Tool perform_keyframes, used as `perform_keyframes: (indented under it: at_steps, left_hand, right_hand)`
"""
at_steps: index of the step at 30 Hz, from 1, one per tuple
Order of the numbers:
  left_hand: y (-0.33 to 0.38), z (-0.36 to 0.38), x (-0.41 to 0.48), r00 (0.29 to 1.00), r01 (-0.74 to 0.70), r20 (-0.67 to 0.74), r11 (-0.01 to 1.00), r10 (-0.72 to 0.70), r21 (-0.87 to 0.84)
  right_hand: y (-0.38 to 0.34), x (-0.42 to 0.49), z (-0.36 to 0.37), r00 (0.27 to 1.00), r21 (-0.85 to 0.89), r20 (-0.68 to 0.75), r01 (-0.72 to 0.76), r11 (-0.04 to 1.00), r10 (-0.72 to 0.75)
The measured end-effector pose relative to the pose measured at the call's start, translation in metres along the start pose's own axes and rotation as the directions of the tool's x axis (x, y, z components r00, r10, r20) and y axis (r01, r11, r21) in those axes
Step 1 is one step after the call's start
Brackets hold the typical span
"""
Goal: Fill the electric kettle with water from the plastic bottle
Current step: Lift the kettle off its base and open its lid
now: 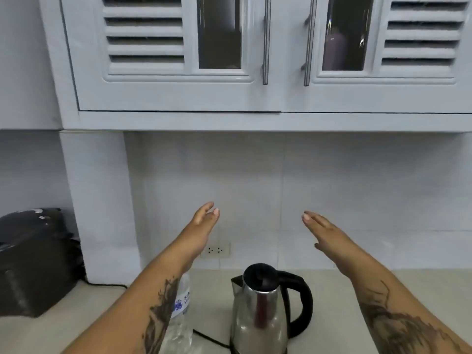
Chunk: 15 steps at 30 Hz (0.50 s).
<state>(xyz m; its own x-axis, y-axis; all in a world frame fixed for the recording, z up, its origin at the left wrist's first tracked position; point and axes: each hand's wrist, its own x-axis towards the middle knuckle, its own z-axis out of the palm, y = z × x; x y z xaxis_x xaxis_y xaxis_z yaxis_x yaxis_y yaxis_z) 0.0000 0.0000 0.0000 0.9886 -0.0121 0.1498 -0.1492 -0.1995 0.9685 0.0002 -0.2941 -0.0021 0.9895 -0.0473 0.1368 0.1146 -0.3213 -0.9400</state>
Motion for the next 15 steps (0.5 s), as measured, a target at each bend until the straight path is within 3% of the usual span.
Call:
perform_keyframes:
  at_steps: [8, 15]
  left_hand:
    - [-0.107, 0.051, -0.004, 0.970, 0.236, -0.026, 0.963, -0.241, -0.129]
    - [-0.141, 0.086, -0.013, 0.933, 0.359, 0.063, 0.917, -0.353, -0.175]
  right_hand:
    - [0.102, -0.001, 0.027, 0.973, 0.083, -0.098, -0.203, 0.976, 0.210]
    - [0.143, -0.005, 0.050, 0.963, 0.075, -0.134, -0.223, 0.972, 0.232]
